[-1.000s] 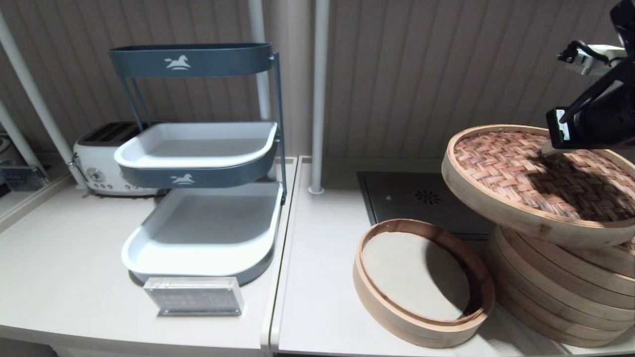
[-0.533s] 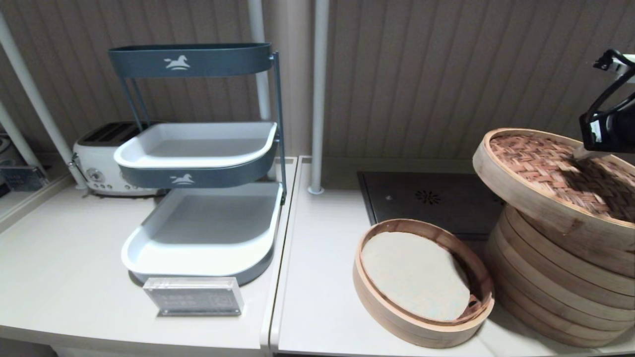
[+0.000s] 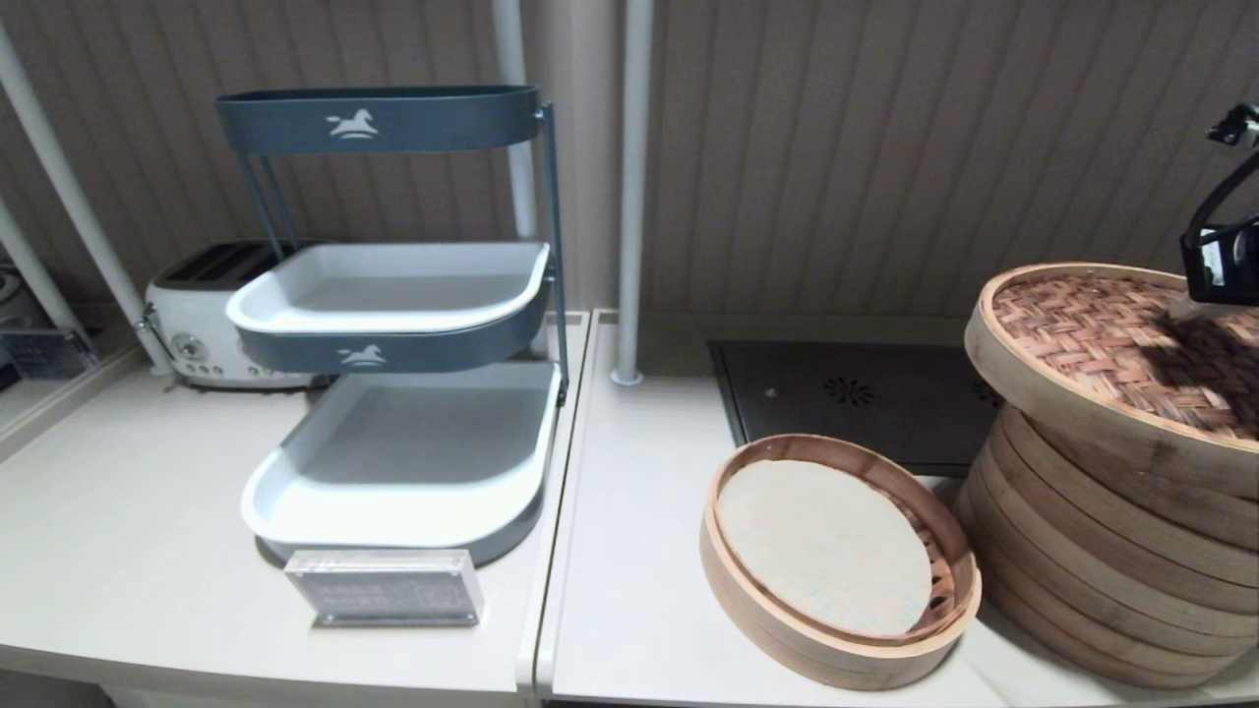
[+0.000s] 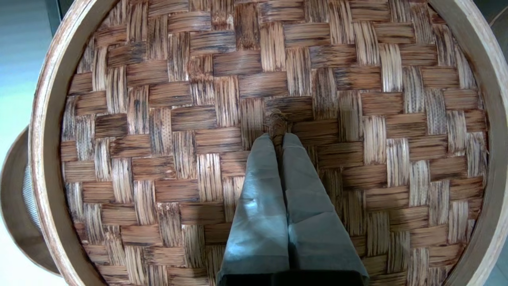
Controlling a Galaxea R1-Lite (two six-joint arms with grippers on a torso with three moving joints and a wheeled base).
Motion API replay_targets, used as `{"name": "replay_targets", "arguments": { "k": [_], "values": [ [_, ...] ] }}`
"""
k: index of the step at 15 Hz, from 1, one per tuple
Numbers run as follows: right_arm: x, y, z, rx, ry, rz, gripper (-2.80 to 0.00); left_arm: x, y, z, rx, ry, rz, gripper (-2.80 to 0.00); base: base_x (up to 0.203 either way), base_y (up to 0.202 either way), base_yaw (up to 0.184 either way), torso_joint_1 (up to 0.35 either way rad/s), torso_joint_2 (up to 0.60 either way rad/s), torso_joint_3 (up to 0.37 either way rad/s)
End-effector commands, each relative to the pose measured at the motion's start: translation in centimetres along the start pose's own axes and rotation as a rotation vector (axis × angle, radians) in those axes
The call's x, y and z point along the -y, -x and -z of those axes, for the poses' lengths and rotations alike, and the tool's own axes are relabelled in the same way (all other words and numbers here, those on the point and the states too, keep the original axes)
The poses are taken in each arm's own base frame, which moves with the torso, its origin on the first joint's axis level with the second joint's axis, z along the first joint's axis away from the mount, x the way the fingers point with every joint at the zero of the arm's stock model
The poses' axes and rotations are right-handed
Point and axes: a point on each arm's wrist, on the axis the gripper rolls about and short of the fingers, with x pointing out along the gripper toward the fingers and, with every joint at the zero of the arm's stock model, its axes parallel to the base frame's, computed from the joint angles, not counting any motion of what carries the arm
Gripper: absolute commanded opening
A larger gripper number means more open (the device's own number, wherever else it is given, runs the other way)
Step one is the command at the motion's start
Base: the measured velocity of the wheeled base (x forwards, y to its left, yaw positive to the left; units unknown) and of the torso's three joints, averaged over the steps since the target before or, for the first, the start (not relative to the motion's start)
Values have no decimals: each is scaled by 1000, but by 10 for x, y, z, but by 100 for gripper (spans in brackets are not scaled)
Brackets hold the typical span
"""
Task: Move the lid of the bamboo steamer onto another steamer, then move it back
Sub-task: Put the steamer
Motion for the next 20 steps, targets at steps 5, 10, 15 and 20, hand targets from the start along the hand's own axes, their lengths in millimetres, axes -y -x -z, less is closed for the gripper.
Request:
{"name": "replay_targets", "arguments": {
  "k": [5, 10, 15, 20],
  "values": [
    [20, -12, 0, -31, -34, 29, -280, 0, -2, 8, -27, 0, 0, -280, 0, 0, 0, 0, 0, 0],
    [32, -22, 1, -54, -45, 31, -280, 0, -2, 8, -26, 0, 0, -280, 0, 0, 0, 0, 0, 0],
    [36, -26, 1, -62, -45, 39, -280, 0, -2, 8, -27, 0, 0, -280, 0, 0, 0, 0, 0, 0],
    [46, -29, 0, -47, -64, 45, -280, 0, -2, 8, -27, 0, 0, -280, 0, 0, 0, 0, 0, 0]
  ]
}}
